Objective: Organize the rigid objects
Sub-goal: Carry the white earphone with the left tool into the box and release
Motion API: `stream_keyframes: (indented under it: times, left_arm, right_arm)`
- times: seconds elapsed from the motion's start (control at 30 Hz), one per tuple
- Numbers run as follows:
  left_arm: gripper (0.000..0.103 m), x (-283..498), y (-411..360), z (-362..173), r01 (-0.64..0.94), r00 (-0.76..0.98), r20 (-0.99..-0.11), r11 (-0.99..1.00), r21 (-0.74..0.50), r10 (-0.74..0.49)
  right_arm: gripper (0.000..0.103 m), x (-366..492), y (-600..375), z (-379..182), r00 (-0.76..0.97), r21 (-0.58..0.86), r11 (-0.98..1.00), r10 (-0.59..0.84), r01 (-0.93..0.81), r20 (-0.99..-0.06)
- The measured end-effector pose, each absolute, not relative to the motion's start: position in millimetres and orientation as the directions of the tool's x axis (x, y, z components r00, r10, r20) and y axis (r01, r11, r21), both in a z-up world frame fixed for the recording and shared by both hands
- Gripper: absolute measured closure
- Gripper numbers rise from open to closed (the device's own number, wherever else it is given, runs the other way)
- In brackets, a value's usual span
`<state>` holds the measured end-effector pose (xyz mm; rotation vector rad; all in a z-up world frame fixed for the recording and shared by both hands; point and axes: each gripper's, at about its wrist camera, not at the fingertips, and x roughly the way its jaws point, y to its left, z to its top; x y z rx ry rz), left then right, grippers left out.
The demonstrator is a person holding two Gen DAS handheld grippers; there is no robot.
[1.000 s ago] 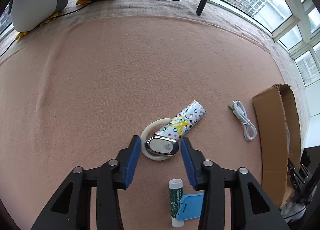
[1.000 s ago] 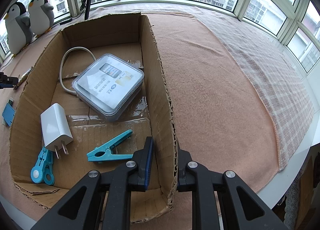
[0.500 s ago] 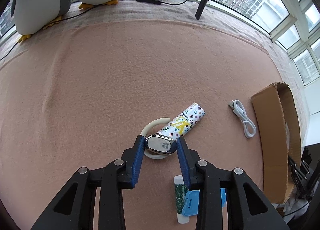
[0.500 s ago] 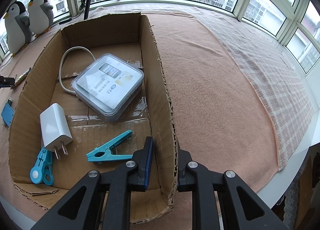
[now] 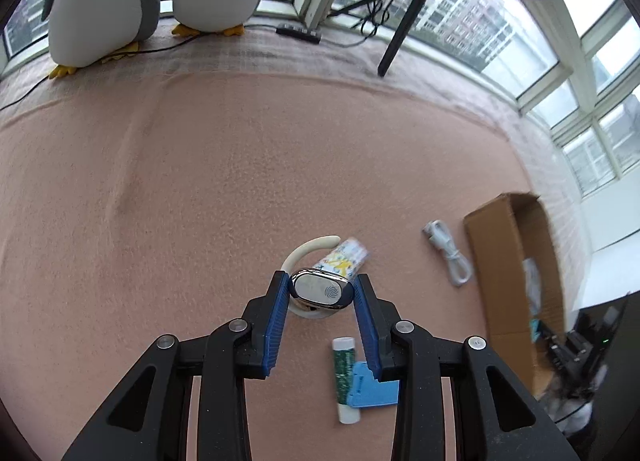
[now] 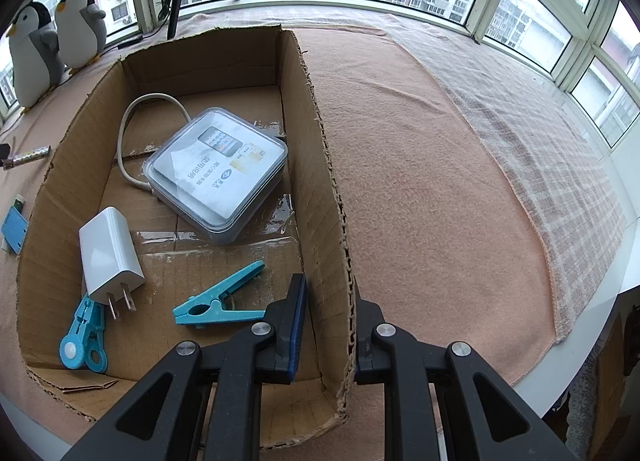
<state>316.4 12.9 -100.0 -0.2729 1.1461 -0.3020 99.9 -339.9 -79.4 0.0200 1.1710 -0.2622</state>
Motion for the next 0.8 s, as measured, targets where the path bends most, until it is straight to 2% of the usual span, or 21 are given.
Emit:
stream_keyframes:
  times: [0.43, 0.8]
  left_arm:
    - [0.068, 290, -7, -17, 0.233, 0.459, -0.768, 0.894, -0.382, -0.447]
    - [0.067, 267, -107, 9, 0.416, 0.393, -0.745, 0.826, -0.38, -0.54]
  right_arm:
    - [0.086, 99, -339, -80, 0.363, -0.124, 0.969, -0.197, 0.215, -0.911]
    - [0.086, 99, -337, -80, 0.365, -0.124, 0.969, -0.198, 0.216, -0.91]
